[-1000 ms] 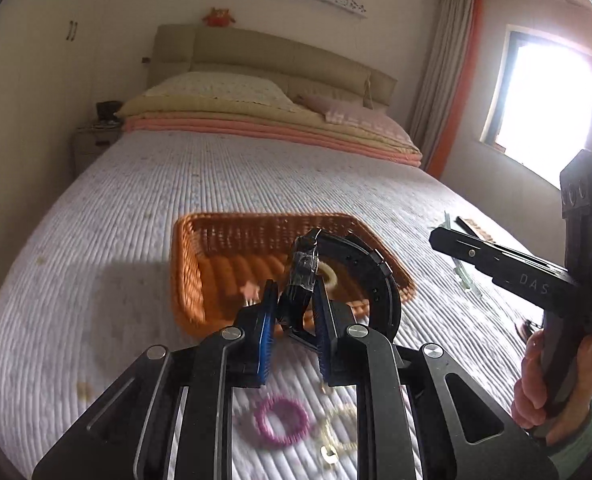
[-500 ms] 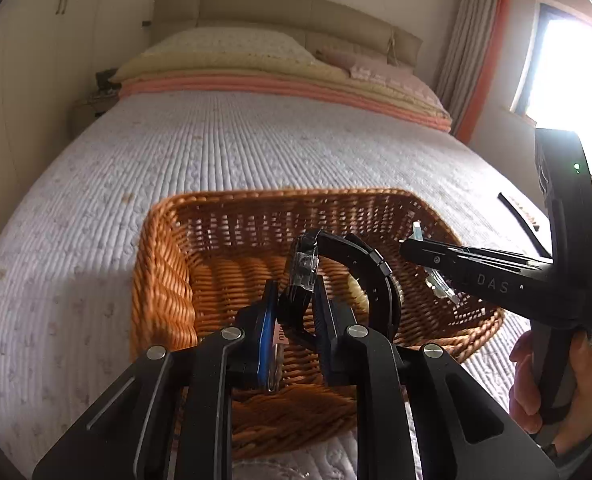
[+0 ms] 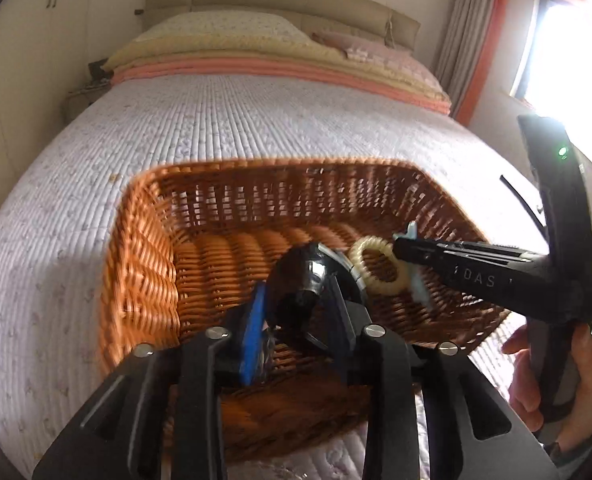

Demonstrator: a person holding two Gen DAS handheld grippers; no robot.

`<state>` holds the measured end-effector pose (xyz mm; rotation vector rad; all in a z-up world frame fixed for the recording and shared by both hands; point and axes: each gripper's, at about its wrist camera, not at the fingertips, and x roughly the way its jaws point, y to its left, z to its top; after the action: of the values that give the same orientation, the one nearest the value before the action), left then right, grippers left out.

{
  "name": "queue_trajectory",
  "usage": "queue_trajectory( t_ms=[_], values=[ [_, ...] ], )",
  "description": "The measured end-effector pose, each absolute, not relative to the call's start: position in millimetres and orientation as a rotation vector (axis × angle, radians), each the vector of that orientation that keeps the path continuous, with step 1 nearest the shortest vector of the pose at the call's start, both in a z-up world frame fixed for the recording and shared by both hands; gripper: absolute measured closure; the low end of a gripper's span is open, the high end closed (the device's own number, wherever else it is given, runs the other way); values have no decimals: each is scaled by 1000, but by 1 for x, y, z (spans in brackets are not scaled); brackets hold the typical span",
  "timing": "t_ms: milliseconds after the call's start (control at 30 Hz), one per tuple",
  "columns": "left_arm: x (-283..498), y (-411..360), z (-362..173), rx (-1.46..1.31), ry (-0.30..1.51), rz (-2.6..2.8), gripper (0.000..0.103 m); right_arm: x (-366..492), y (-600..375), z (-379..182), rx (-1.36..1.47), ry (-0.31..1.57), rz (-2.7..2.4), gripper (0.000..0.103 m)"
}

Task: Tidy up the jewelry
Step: 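Carry the watch and blue clip into the basket and open both tools, then grasp the pink coiled hair tie with the left tool while the right tool grasps the silver hair clip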

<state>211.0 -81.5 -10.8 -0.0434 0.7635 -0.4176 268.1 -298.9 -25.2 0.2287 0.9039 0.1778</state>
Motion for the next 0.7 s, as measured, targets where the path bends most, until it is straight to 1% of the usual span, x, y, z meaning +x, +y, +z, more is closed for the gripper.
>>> queue_trajectory(
  t_ms=[33,67,133,167,500,700],
  values=[
    [206,-79,-5,-46,751,-423,71,263,-306,-22,238,898,181,82],
    [201,-76,0,-54,742,-431,68,257,-308,-18,250,887,189,80],
    [189,-68,10,-81,726,-444,62,252,-310,-13,257,875,195,70],
    [182,-62,17,-96,713,-452,62,246,-312,-8,259,862,195,68],
    [85,-23,91,-141,544,-498,62,151,-315,55,246,714,252,68],
    [36,-10,99,-136,496,-517,62,90,-310,67,222,657,293,68]
  ],
)
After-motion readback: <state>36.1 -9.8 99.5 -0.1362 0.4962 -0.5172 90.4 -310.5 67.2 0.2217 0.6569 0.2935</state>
